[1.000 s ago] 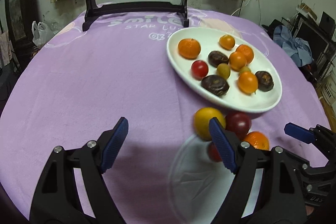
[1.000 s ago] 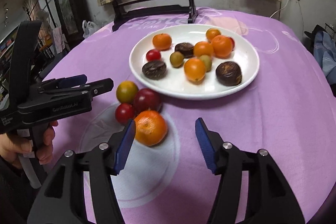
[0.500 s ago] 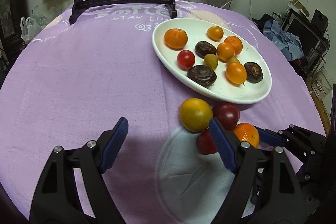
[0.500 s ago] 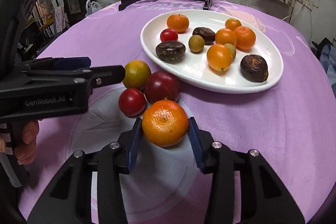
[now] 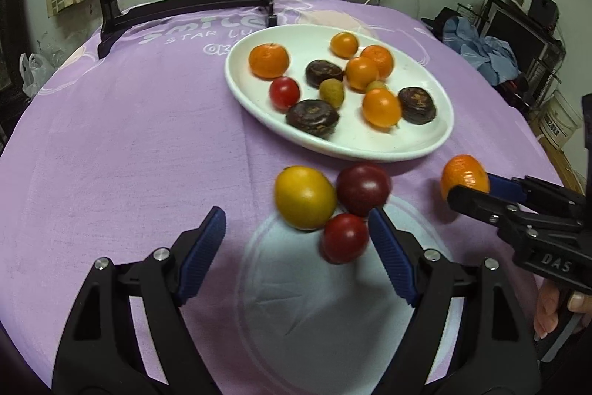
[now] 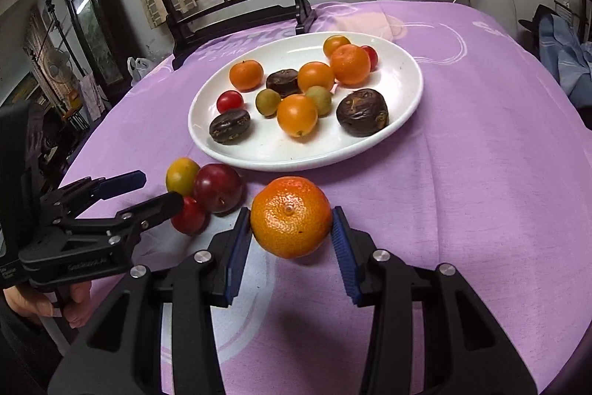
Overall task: Organize fruits
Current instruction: 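Grasp a red tomato with the left tool while the right tool grasps an orange, then lower the tomato and orange onto the white plate and open both tools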
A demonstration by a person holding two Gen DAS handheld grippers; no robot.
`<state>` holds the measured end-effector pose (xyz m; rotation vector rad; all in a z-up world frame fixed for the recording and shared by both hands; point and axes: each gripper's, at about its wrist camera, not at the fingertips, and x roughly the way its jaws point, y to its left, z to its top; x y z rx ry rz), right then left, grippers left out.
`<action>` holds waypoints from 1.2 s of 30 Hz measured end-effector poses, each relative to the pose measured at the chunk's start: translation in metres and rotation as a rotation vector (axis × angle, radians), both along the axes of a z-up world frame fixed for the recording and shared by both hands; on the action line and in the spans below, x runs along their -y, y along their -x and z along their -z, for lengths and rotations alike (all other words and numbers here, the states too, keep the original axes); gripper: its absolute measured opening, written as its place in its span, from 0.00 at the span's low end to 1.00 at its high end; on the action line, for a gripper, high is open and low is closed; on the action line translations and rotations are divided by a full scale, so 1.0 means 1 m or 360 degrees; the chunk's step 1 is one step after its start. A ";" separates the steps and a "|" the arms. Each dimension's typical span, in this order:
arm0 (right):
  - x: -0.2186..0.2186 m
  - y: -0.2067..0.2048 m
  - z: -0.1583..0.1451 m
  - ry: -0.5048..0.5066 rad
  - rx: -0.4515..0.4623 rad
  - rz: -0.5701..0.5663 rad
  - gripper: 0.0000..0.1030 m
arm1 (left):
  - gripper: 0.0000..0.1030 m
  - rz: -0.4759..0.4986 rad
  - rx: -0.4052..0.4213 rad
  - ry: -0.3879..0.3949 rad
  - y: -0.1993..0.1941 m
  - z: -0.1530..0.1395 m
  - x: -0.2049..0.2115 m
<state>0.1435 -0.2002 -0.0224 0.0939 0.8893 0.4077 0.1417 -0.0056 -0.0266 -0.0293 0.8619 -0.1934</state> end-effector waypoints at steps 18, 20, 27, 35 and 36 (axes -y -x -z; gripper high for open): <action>-0.005 0.004 -0.003 -0.0001 0.0027 -0.0051 0.42 | 0.50 0.0086 -0.0050 -0.0014 -0.006 0.022 0.017; -0.004 0.004 -0.003 -0.0004 0.0023 -0.0046 0.42 | 0.47 0.0091 -0.0063 -0.0011 -0.004 0.021 0.017; 0.001 0.003 -0.004 -0.0023 0.0044 -0.0018 0.42 | 0.29 0.0135 -0.0049 0.0050 0.007 0.004 0.018; 0.001 0.003 -0.003 -0.0028 0.0037 -0.0022 0.42 | 0.30 0.0186 -0.0087 -0.0015 0.011 0.015 0.030; 0.001 0.003 -0.003 -0.0026 0.0038 -0.0022 0.42 | 0.30 0.0186 -0.0085 -0.0029 0.012 0.017 0.031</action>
